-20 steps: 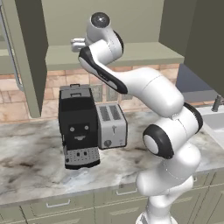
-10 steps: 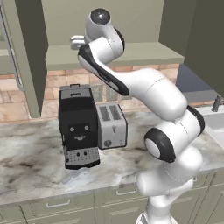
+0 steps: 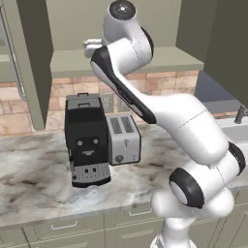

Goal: Locate and retrieve the bar soap and bar soap from the cabinet. Place them next to the sink.

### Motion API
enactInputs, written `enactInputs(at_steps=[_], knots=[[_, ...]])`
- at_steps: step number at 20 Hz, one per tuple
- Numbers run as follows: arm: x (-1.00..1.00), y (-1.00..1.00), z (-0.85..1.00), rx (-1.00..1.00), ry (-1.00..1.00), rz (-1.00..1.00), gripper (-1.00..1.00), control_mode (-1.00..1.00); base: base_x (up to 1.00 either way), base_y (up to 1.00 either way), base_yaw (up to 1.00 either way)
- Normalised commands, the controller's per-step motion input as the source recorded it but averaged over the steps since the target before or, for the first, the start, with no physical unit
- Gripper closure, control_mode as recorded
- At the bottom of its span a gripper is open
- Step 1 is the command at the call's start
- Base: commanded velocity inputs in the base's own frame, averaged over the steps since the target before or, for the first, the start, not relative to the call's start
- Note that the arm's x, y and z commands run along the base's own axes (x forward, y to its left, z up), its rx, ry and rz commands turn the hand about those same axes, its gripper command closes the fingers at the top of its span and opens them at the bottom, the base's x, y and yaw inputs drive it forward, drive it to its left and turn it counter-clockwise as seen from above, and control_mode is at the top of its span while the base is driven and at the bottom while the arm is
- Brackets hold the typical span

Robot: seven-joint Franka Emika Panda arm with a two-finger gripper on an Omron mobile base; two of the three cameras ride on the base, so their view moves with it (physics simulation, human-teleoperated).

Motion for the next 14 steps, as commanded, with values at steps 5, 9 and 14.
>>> enactInputs(at_steps=[5,9,14], knots=[[-1.0,-0.7,-0.04,0.02,0.0,0.0,1.0,-1.0,0.0,0.0,0.0],[-1.0,-0.64,-0.28,0.07,-0.01,0.04,1.0,-1.0,0.0,0.0,0.0],[-1.0,-0.26,-0.54,0.08,0.0,0.14,1.0,-1.0,0.0,0.0,0.0]])
